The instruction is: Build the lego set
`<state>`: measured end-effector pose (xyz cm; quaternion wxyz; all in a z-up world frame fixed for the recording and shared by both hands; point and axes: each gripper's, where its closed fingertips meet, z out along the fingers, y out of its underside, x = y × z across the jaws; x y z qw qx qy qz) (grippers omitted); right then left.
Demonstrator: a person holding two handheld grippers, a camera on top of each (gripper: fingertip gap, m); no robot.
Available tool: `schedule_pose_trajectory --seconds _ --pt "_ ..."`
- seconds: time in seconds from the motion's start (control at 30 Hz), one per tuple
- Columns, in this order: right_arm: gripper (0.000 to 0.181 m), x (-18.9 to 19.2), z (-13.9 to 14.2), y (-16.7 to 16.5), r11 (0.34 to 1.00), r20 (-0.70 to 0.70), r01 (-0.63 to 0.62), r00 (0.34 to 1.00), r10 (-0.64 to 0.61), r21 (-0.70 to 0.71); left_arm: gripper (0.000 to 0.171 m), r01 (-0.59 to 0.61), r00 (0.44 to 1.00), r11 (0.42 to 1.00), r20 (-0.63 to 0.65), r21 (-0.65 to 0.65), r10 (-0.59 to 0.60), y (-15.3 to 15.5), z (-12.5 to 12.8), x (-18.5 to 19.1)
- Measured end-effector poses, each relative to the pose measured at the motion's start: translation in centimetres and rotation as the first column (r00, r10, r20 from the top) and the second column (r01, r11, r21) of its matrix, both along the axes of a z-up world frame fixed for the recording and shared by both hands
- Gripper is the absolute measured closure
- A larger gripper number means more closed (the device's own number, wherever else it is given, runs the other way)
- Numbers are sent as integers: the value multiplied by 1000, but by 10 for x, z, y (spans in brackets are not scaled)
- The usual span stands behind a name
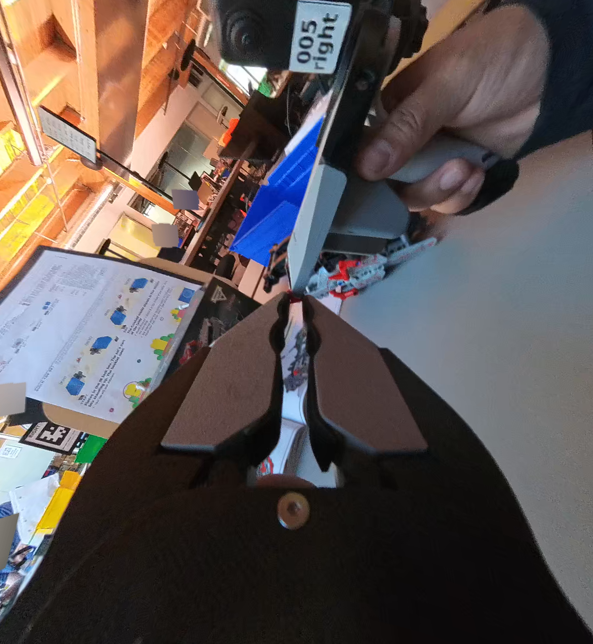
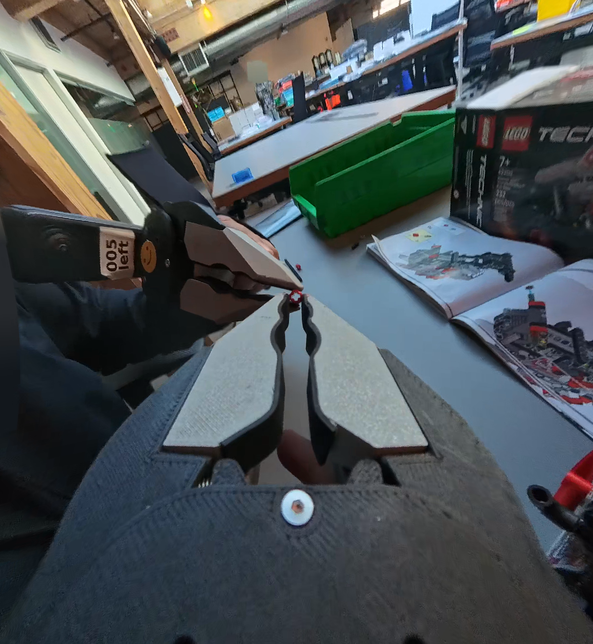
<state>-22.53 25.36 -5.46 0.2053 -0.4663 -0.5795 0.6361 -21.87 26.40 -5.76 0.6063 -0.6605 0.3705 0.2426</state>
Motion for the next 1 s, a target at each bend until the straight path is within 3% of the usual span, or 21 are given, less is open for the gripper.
schedule_pose_trajectory --seconds 0.23,0.53,0.67,1.0 --pt "179 25 31 -5 975 -86 -61 995 44 -212 169 42 996 988 75 146 -53 -5 33 25" --pt "179 52 37 -3 798 -122 -202 979 160 -568 167 168 937 972 280 163 -208 -6 40 52" --pt "179 58 37 -3 765 -135 -220 976 174 -605 167 222 922 964 290 146 -256 -6 40 59" --pt "179 58 35 -3 752 -150 -222 975 163 -621 167 187 952 974 221 131 -213 -7 36 57"
